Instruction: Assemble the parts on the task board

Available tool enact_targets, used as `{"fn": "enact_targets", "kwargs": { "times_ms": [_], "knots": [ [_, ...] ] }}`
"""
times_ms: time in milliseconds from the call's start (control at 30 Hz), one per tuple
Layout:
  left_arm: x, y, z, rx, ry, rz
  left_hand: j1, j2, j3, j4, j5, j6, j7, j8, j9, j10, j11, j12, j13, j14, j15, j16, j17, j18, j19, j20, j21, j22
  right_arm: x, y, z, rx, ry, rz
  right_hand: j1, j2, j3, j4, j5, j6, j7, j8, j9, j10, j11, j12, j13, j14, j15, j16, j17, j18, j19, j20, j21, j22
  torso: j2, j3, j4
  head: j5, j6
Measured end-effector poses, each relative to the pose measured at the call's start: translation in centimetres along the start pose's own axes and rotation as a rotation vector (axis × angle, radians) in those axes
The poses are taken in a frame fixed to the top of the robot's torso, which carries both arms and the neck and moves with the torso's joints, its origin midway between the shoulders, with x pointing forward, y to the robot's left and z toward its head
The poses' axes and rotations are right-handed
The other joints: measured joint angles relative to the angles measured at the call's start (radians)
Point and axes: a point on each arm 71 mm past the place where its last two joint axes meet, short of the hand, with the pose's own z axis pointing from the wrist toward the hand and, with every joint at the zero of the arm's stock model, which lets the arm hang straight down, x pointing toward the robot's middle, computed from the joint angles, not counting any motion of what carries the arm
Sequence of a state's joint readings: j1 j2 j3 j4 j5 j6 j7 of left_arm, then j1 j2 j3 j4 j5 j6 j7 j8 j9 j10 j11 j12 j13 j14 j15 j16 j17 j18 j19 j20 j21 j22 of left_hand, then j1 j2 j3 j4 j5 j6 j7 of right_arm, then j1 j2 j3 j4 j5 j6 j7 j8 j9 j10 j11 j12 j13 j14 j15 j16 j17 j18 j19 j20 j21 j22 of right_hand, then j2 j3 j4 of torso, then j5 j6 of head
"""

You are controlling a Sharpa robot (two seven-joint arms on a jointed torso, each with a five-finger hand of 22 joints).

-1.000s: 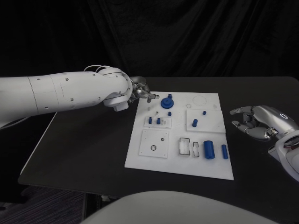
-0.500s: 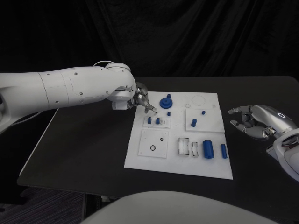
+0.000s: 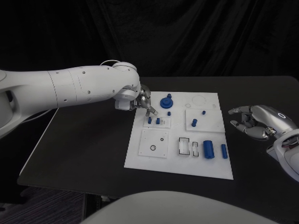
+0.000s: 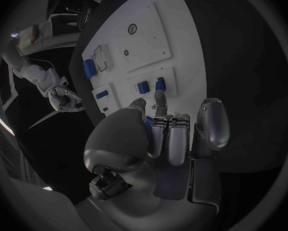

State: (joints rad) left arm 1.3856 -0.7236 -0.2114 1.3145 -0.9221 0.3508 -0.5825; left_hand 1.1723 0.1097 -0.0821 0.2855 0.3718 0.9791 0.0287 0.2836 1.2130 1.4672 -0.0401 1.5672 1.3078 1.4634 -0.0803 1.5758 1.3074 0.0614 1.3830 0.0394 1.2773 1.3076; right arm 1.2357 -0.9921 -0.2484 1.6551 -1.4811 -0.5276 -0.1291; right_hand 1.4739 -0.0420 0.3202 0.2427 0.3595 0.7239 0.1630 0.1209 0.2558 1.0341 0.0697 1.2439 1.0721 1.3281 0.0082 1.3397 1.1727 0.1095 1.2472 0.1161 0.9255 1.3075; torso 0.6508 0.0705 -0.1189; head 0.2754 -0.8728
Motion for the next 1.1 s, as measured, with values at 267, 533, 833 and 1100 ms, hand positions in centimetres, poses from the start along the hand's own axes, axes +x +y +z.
{"fn": "enact_targets", "kwargs": {
  "times_ms": [267,533,833,1100],
  "knots": [
    [-0.07,-0.05,0.15,-0.007,0.01,0.006,0.005,0.005,0.006,0.0,0.0,0.004,0.004,-0.008,-0.007,-0.004,0.004,0.0,0.0,0.0,0.0,0.0,0.0,0.0,0.0,0.0,0.0,0.0,0.0,0.03,-0.02,-0.001,0.0,0.001,0.0,0.0,0.004,-0.004,0.005,0.004,0.004,0.0,-0.002,0.0,0.0,0.0,0.0,0.0,0.0,0.0,0.001,0.0,0.0,0.0,0.0,0.0,0.0,0.0004,0.0006,0.0,0.0],
    [-0.12,0.04,0.23,-0.013,0.015,0.007,0.013,0.003,0.008,-0.003,0.006,0.029,-0.004,0.012,0.012,-0.004,0.004,0.0,0.0,0.0,0.0,0.0,0.0,0.0,0.0,0.0,0.0,0.0,-0.01,0.03,-0.05,-0.001,0.0,0.001,0.0,0.0,0.004,-0.004,0.005,0.004,0.004,0.0,-0.002,0.0,0.0,0.0,0.0,0.0,0.0,0.0,0.001,0.0,0.0,0.0,0.0,0.0,-0.001,0.0005,0.0008,0.0,0.0],
    [-0.15,0.09,0.41,-0.019,0.018,0.007,0.013,0.003,0.012,0.001,0.012,0.029,-0.004,0.012,0.019,-0.004,0.004,0.0,0.0,0.0,0.0,0.0,0.0,0.0,0.0,0.0,0.0,0.0,-0.01,0.06,-0.06,-0.001,0.0,0.002,0.0,0.0,0.004,-0.004,0.005,0.004,0.004,0.0,-0.002,0.0,0.0,0.0,0.0,0.0,0.0,0.0,0.001,0.0,0.0,0.0,0.0,0.0,-0.001,0.0004,0.0012,0.003,0.0],
    [-0.12,0.16,0.57,-0.023,0.022,0.007,0.013,0.003,0.018,0.001,0.034,0.01,0.004,-0.001,0.015,-0.004,0.004,0.0,0.0,0.0,0.0,0.0,0.0,0.0,-0.003,0.003,-0.005,0.0,-0.02,0.06,-0.1,-0.001,0.0,0.002,0.0,0.0,0.004,-0.004,0.004,0.004,0.004,0.0,-0.002,0.0,0.0,0.0,0.0,0.0,0.0,0.0,0.001,0.0,0.0,0.0,0.0,0.0,-0.001,0.0004,0.0012,0.003,0.0]
  ]
}}
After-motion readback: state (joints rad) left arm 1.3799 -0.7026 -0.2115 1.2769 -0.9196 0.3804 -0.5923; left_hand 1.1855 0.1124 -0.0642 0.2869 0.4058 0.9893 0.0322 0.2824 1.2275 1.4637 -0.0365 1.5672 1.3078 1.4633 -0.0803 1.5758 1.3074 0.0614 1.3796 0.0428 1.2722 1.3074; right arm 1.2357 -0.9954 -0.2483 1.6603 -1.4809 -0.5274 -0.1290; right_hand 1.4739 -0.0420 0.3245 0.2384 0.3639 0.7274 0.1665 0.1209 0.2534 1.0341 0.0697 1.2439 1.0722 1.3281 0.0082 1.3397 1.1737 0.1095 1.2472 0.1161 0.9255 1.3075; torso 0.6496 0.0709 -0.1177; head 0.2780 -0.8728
